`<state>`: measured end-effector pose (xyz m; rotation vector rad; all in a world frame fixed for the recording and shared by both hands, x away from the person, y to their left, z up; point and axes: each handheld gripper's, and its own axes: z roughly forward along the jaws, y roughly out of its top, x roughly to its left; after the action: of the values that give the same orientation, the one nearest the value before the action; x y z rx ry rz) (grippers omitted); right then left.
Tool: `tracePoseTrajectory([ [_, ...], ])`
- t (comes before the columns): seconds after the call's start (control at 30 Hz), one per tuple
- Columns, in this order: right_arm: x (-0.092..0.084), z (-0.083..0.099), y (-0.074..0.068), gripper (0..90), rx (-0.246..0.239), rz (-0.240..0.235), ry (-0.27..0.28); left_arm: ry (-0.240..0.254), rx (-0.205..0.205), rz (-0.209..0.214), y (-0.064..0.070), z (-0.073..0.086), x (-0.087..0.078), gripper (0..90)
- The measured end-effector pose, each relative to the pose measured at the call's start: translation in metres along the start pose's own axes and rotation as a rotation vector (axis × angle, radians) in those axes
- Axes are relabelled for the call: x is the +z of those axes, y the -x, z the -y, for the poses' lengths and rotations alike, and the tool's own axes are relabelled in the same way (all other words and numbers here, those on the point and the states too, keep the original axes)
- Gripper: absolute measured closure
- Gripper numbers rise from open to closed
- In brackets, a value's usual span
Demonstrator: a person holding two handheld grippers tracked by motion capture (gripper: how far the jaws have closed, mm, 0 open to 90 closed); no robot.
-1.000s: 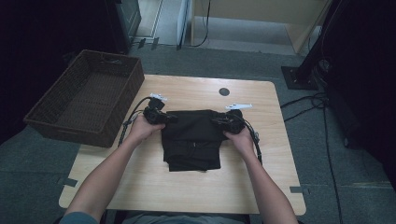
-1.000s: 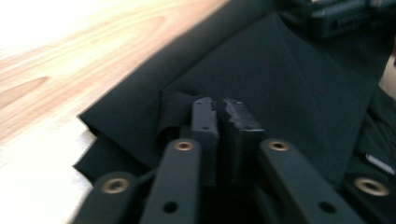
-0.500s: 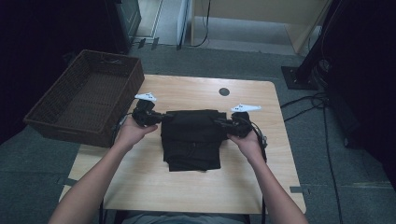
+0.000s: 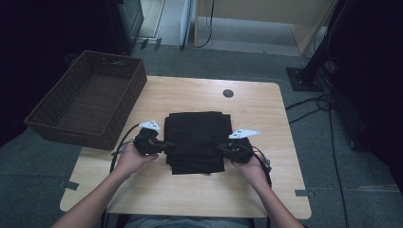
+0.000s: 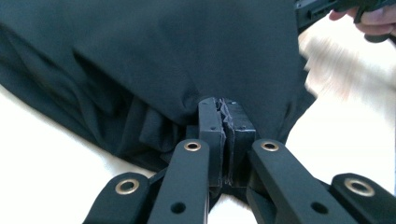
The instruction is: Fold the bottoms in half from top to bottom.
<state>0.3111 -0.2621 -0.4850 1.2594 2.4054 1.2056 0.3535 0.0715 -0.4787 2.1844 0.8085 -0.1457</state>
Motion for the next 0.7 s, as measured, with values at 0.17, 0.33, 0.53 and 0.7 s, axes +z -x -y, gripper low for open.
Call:
tracePoseTrajectory([
  [0.17, 0.017, 0.005, -0.001, 84.8, 0.017, 0.023, -0.016, 0.007, -0.004, -0.024, -0.006, 0.002, 0.01, 87.6],
  [0.33, 0.027, 0.003, 0.005, 85.3, 0.028, 0.045, -0.003, 0.008, -0.01, -0.063, -0.015, -0.001, 0.02, 87.7],
  [0.53, 0.044, -0.008, 0.018, 86.4, 0.052, 0.095, 0.038, 0.032, -0.036, -0.091, -0.036, -0.015, 0.032, 87.7],
  [0.7, 0.056, -0.022, 0.033, 86.5, 0.069, 0.125, 0.05, 0.052, -0.054, -0.104, -0.055, -0.028, 0.039, 87.7],
])
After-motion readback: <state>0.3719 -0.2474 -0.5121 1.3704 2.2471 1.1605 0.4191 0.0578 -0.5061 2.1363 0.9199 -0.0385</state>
